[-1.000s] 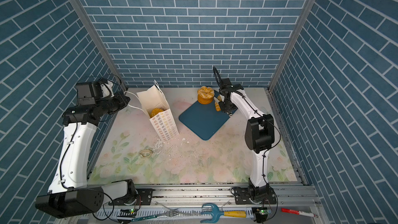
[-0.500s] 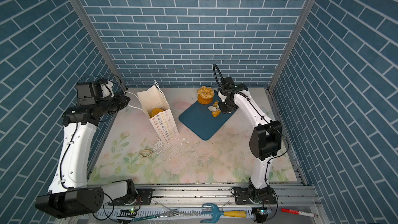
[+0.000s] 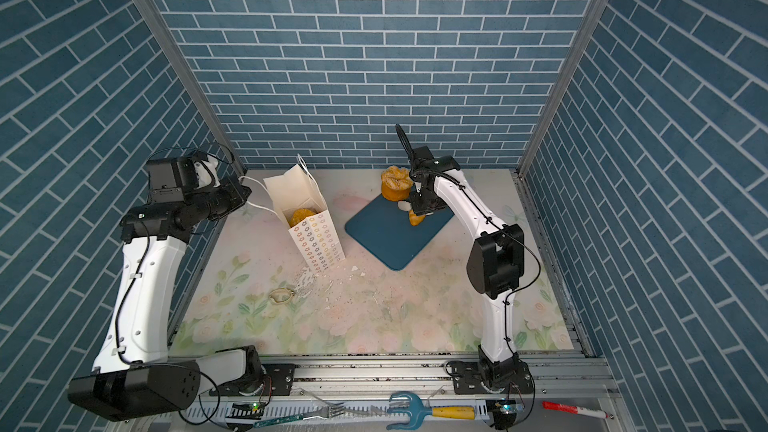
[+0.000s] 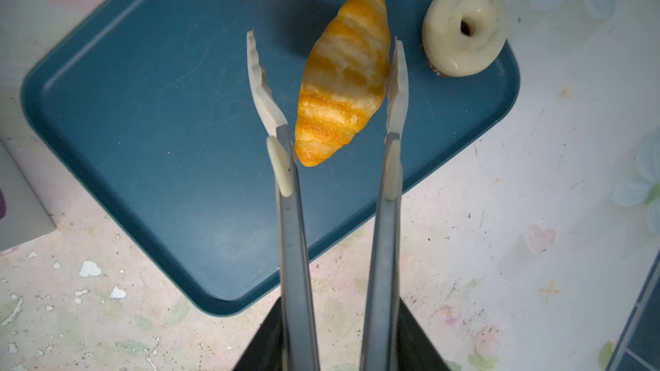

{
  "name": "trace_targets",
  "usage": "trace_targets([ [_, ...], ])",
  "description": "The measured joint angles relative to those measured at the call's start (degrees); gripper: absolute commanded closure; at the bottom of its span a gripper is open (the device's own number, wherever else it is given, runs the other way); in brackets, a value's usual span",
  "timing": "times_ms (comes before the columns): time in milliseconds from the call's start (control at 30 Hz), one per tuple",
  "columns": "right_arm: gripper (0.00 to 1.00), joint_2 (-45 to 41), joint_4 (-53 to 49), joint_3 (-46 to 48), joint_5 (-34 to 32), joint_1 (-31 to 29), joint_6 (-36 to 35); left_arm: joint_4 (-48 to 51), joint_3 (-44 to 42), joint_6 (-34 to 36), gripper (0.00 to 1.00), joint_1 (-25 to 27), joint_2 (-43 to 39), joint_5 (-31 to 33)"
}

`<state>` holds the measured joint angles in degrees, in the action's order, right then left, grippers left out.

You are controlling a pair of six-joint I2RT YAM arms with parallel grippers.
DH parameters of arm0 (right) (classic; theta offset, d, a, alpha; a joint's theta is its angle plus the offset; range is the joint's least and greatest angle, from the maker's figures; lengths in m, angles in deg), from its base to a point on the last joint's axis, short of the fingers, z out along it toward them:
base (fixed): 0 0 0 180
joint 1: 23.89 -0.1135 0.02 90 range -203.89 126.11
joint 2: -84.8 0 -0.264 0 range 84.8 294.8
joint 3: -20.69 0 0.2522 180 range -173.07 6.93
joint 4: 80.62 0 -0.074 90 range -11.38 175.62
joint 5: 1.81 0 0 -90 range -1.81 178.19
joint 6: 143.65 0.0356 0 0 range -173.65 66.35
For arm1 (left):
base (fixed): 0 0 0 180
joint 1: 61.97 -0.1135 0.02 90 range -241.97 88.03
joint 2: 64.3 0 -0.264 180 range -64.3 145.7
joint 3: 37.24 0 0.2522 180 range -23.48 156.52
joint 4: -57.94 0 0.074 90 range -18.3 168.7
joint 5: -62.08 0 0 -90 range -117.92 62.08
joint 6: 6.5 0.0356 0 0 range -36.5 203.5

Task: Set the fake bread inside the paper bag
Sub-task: 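Lower the tongs with the right gripper around the striped croissant, then close the tongs on the striped croissant with the right gripper, then lift the croissant in the tongs and carry it over the bag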

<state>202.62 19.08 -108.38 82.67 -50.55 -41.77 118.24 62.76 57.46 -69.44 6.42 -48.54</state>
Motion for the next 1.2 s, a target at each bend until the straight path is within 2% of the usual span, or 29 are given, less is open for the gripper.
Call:
trace_targets([
  [167, 0.59, 2.3, -1.9, -0.5, -0.2, -0.1, 1.8, 0.0, 0.0, 0.0, 1.0, 0.0, 0.0, 0.0],
  [367, 0.66, 2.3, -1.7, -0.5, -1.1, -0.7, 1.8, -0.1, 0.0, 0.0, 1.0, 0.0, 0.0, 0.0],
  [667, 0.7, 0.3, -1.1, 2.2, -1.8, -1.5, 1.2, -0.5, 0.0, 0.0, 1.0, 0.0, 0.0, -0.2],
  [867, 0.71, -8.1, -1.5, 7.7, -1.7, -2.8, 1.2, -0.6, -0.1, 0.0, 1.0, 0.1, 0.0, -0.7],
  [1200, 0.72, -28.7, 0.5, 8.9, -1.0, -4.2, -1.2, -1.1, -1.0, -0.1, 1.0, 0.2, -1.2, -1.5],
])
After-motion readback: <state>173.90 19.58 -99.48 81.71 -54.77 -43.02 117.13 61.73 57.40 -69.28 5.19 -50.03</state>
